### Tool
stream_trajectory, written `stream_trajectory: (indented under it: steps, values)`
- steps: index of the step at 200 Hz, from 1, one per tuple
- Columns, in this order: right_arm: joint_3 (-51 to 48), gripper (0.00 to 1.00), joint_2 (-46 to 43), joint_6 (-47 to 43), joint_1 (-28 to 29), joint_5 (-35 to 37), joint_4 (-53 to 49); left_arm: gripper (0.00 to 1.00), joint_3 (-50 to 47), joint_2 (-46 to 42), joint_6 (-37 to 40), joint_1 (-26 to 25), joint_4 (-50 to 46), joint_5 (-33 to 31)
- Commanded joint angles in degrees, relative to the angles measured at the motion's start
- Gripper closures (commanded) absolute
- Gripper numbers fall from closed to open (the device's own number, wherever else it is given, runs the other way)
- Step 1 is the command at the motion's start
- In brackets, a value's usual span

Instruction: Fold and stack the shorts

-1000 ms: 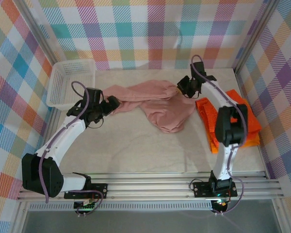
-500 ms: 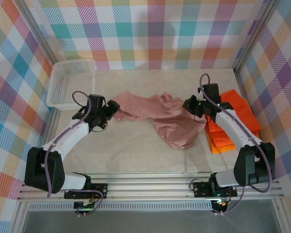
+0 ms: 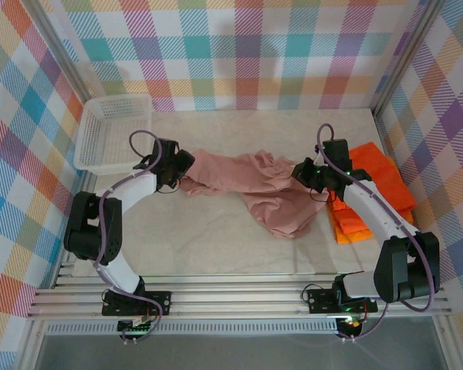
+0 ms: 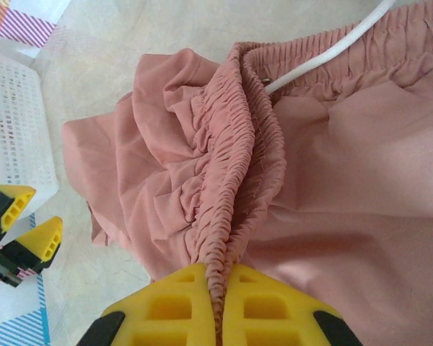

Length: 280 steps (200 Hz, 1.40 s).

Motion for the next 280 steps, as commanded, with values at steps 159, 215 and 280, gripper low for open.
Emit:
stream_trajectory:
  steps: [159, 215, 280]
  values:
    - [-0.9, 1.0, -1.2, -2.2, -0.3, -1.5, 0.7, 0.76, 13.1, 15.2, 7.3, 1.7, -4.1, -6.1]
    - [3.5, 1.0, -1.0, -3.8, -0.6, -1.7, 0.3, 1.0, 19.6, 6.5, 12.7, 4.0, -10.5, -4.6]
    - [27.1, 1.0, 6.4, -5.3, -0.7, -3.1, -2.3, 1.0, 48.5, -1.7, 21.8, 5.5, -25.7, -6.2]
